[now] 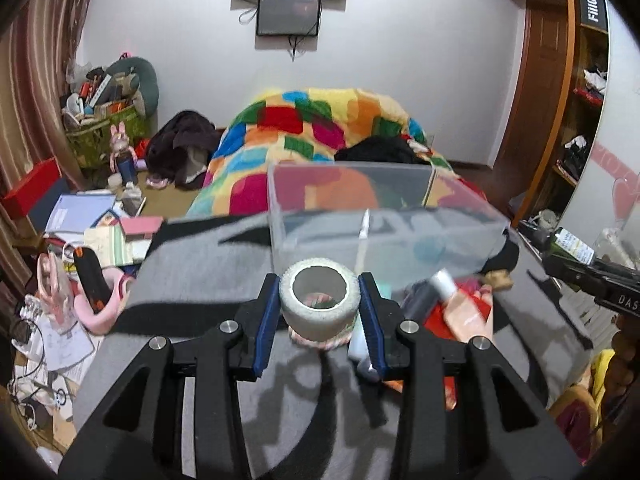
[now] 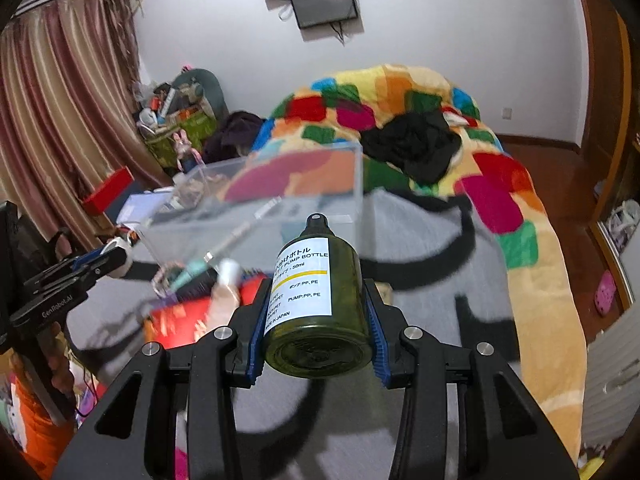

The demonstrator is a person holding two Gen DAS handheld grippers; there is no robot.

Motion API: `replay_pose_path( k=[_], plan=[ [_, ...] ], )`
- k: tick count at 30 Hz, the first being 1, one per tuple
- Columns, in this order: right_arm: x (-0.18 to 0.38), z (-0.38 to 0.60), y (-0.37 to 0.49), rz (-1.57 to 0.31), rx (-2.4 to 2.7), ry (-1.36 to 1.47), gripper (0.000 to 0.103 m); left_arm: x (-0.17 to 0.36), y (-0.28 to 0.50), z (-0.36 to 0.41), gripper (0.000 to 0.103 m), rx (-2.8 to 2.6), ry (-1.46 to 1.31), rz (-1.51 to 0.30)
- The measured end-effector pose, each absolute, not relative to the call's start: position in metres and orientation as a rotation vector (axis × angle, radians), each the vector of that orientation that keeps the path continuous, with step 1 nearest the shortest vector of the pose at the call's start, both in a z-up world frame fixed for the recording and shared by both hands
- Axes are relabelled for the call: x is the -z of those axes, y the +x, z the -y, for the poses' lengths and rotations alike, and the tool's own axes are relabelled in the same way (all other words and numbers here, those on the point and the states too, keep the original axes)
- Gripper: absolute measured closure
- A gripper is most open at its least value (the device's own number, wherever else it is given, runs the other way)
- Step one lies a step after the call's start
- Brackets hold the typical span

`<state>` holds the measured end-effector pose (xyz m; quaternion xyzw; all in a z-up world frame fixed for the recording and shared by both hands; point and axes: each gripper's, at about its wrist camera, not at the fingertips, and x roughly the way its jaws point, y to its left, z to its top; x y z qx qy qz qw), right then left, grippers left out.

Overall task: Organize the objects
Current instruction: 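Release the white tape into the box with the left tool while the right tool drops the green bottle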

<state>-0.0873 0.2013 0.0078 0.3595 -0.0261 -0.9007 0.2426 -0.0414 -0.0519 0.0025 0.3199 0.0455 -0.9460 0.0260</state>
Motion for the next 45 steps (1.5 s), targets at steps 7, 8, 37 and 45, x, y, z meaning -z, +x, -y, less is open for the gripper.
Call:
replay_pose_path(
  k=[7,8,37,45],
  plan=[
    [-0.022,-0.172,-0.108,0.043,2.437,0.928,0.065,-0.016,-0.065,0.05,0.064,2.938,0.944,-0.137],
    [-0.022,-0.168,-0.113,0.042,2.428,0.932,0.065,-0.016,-0.07,0.051,0.064,2.938,0.949,-0.14],
    [0.02,-0.088,-0.204,-0.156,2.267,1.188,0.065,0.014,-0.16,0.056,0.064,2.867,1.289,-0.132],
    [0.007,-0.093,-0.185,-0.212,2.292,1.116,0.057,0.006,-0.148,0.054,0.05,2.892,1.259,-0.131]
  ],
)
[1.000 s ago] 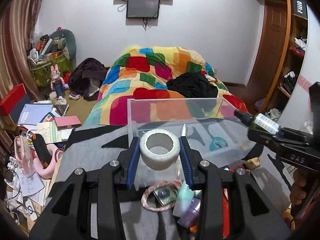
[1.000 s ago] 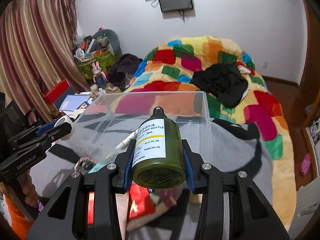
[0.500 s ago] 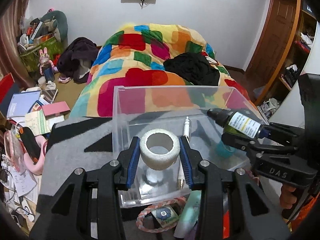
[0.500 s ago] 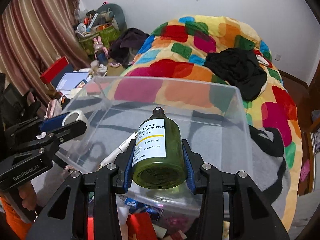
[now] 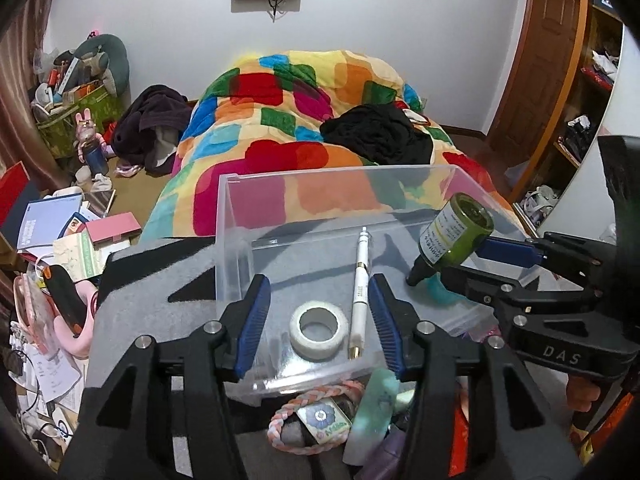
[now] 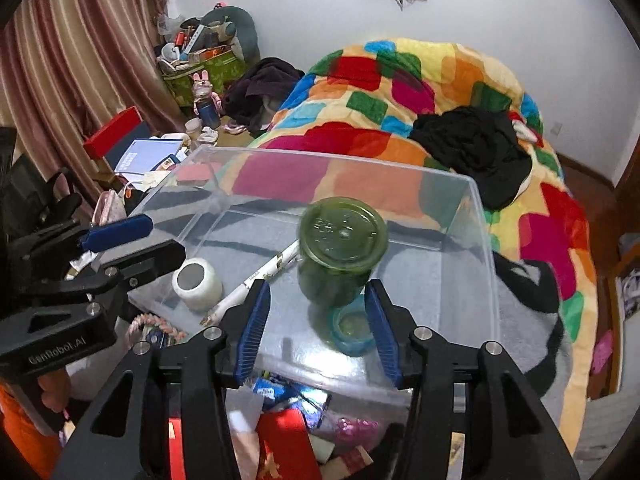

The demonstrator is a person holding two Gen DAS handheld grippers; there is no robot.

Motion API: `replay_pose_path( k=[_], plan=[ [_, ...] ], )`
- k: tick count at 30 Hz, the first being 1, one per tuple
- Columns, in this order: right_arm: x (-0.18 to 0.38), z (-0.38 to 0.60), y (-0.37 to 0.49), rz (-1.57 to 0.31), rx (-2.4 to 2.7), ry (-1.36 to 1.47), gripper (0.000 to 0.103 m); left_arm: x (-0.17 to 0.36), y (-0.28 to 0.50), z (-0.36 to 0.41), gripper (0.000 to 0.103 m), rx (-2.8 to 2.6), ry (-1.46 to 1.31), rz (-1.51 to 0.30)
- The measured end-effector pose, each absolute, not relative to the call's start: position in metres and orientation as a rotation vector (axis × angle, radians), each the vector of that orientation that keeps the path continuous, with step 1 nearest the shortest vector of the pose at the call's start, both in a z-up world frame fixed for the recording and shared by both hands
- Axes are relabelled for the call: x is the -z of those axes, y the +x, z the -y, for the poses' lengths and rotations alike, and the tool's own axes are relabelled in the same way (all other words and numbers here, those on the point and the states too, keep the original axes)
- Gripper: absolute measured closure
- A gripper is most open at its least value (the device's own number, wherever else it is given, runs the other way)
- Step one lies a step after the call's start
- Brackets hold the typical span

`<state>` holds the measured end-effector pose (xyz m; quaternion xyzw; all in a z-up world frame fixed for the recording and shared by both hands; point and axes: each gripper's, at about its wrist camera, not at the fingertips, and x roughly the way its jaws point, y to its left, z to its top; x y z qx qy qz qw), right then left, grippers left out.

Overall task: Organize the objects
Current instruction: 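Release the white tape into the box with the left tool while the right tool drops the green bottle, then grasp the red tea packet with the left tool while the right tool grasps the pink tube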

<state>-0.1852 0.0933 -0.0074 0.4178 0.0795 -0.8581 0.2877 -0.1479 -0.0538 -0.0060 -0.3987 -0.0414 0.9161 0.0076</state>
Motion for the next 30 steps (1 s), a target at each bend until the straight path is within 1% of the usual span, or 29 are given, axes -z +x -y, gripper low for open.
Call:
replay_pose_path(
  k=[2,5,8,10,11,12,13,14,18,22,26,30],
  plan=[
    [0.004,-0.096,-0.179,-0.216,2.301,1.094,0.055,0.001,-0.142,0.053,0.042,-2.873,-1.221,0.128],
    [-0.003,-0.103,-0.171,-0.186,2.29,1.076,0.051,-0.006,-0.133,0.051,0.036,-2.891,-1.183,0.124],
    [-0.009,-0.109,-0.16,-0.18,2.298,1.047,0.049,-0.011,-0.123,0.051,0.033,-2.897,-1.156,0.125],
    [-0.013,-0.112,-0.152,-0.187,2.303,1.025,0.044,-0.012,-0.115,0.049,0.032,-2.895,-1.149,0.123],
    [-0.015,-0.114,-0.147,-0.192,2.308,1.011,0.044,-0.012,-0.111,0.048,0.03,-2.895,-1.147,0.118],
    [-0.017,-0.116,-0.143,-0.195,2.313,1.001,0.043,-0.011,-0.106,0.048,0.028,-2.892,-1.144,0.115],
    [-0.018,-0.118,-0.139,-0.198,2.318,0.99,0.042,-0.011,-0.101,0.046,0.02,-2.89,-1.14,0.113],
    [-0.019,-0.121,-0.133,-0.202,2.324,0.98,0.042,-0.011,-0.095,0.045,0.016,-2.889,-1.131,0.115],
    [-0.014,-0.128,-0.116,-0.215,2.333,0.965,0.041,-0.004,-0.073,0.035,0.014,-2.865,-1.127,0.077],
    [0.003,-0.132,-0.101,-0.232,2.335,0.994,0.042,0.011,-0.058,0.022,0.014,-2.794,-1.17,0.091],
    [0.02,-0.138,-0.089,-0.2,2.288,1.058,0.042,0.029,-0.047,0.006,0.014,-2.753,-1.193,0.043],
    [0.033,-0.145,-0.073,-0.162,2.23,1.103,0.042,0.041,-0.046,0.002,0.014,-2.709,-1.226,0.069]
  ],
)
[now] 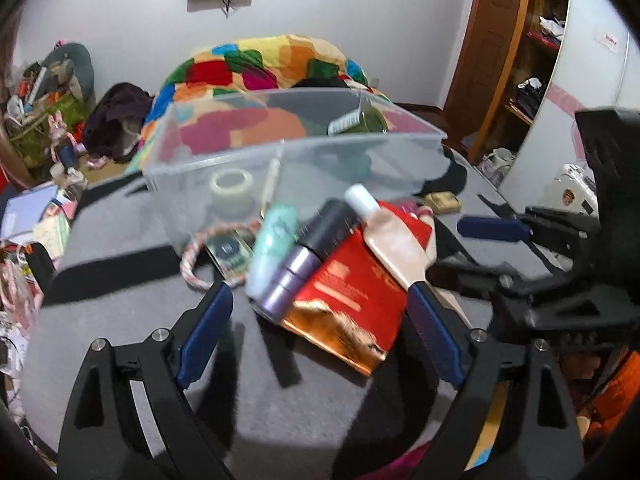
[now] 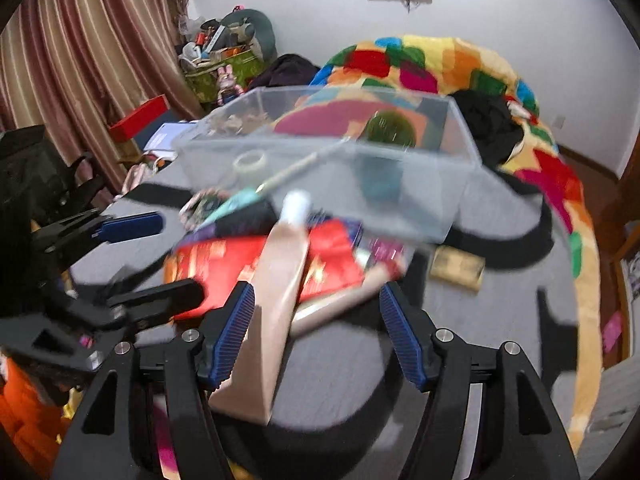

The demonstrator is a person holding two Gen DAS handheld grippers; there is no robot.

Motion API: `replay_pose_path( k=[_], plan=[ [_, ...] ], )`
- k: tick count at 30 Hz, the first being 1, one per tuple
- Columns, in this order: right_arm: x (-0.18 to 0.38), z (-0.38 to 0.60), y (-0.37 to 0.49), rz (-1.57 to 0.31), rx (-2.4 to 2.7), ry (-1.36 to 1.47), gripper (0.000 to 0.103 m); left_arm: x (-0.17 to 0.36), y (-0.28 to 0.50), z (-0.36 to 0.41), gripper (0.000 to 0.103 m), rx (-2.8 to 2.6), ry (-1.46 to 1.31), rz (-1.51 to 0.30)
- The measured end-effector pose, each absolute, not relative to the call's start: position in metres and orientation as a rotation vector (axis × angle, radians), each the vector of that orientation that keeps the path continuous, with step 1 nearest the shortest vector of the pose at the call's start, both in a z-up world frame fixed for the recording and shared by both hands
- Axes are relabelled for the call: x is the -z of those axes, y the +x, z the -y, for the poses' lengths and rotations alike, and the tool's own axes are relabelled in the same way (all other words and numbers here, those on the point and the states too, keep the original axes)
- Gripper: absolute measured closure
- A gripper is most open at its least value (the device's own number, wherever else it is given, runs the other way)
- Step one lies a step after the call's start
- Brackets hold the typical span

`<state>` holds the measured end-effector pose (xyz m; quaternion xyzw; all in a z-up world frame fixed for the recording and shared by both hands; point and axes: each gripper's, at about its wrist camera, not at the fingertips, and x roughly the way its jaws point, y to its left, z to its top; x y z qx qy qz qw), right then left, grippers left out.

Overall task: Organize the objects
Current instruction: 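Grasp the red tea packet with the left tool while the right tool grasps the pink tube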

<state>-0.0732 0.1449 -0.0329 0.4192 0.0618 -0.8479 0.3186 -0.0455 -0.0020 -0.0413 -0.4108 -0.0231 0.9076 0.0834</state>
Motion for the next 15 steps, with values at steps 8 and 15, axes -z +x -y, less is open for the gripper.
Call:
replay_pose_path(
  k=[8,15],
  plan=[
    [0.052,-0.142,-0.055,-0.186,2.15,1.128,0.056,0.041,-0.03,0.004,0.014,-2.691,-1.189,0.122],
    [0.053,-0.153,-0.05,-0.164,2.145,1.127,0.077,0.038,-0.029,-0.004,0.014,-2.698,-1.167,0.062]
  ],
)
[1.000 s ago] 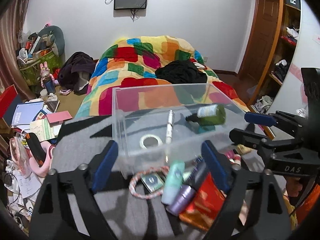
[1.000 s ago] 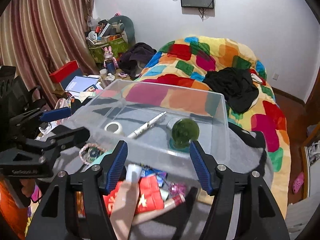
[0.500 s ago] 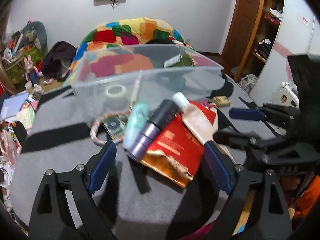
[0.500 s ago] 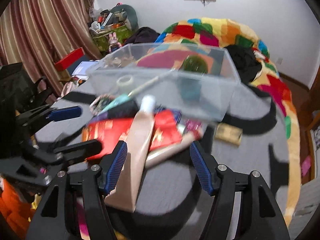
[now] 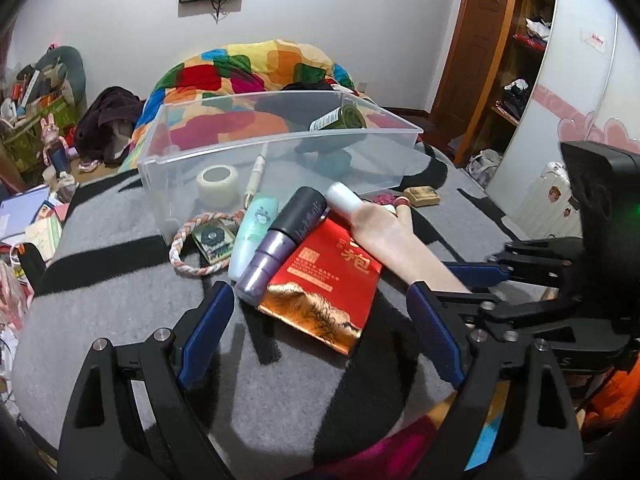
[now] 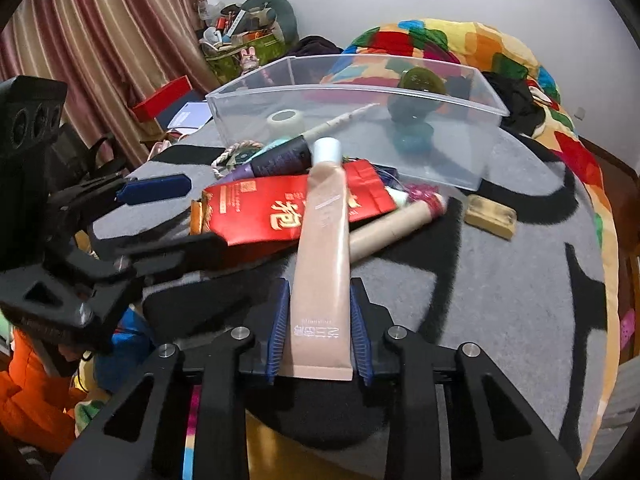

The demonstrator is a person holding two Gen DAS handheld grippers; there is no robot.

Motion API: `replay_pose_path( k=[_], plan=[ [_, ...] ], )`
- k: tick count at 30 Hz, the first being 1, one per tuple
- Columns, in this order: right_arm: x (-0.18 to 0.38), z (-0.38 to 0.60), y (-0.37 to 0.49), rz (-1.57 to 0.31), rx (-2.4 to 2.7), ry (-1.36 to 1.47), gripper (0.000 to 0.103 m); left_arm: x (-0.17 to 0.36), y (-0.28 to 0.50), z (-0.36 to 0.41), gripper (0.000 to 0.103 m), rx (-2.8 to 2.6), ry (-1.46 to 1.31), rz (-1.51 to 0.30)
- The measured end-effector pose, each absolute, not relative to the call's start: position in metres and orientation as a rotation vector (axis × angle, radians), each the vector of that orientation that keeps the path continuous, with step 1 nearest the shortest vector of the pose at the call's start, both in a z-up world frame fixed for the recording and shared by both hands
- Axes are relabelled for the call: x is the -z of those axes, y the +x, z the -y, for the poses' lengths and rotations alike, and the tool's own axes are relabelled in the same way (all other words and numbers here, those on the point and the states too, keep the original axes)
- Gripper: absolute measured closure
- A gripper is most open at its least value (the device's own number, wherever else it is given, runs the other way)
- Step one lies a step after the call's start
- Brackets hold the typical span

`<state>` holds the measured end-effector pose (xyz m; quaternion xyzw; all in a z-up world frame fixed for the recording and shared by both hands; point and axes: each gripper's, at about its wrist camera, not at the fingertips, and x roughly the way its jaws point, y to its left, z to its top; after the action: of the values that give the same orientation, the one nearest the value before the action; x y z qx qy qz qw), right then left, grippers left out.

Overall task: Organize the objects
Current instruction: 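Grasp the red tea packet with the left tool while the right tool grasps the pink tube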

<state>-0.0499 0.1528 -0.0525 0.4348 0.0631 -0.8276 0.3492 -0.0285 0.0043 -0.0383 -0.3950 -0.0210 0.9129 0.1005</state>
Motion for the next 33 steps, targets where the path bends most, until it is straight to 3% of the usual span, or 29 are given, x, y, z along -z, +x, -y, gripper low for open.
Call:
replay_pose_path(
  k=[10,22,24,28,33],
  plan=[
    [0.054,-0.191,-0.043,-0.162,2.185,1.172,0.076,0.045,-0.044,-0.007,0.014,-2.659,-1.194,0.107],
    [0.045,-0.179,-0.061,-0.228,2.231,1.132,0.069,0.052,-0.029,-0.032,0.014,-2.616,-1.208,-0.022],
    [0.044,-0.175,-0.069,-0.222,2.244,1.125,0.069,0.056,-0.035,-0.029,0.019,-2.626,-1.223,-0.01],
    [0.047,-0.166,-0.083,-0.215,2.251,1.143,0.069,0.063,-0.043,-0.027,0.042,-2.643,-1.247,0.01],
    [0.053,-0.159,-0.083,-0.23,2.265,1.146,0.069,0.064,-0.04,-0.026,0.046,-2.677,-1.207,0.023]
  ],
)
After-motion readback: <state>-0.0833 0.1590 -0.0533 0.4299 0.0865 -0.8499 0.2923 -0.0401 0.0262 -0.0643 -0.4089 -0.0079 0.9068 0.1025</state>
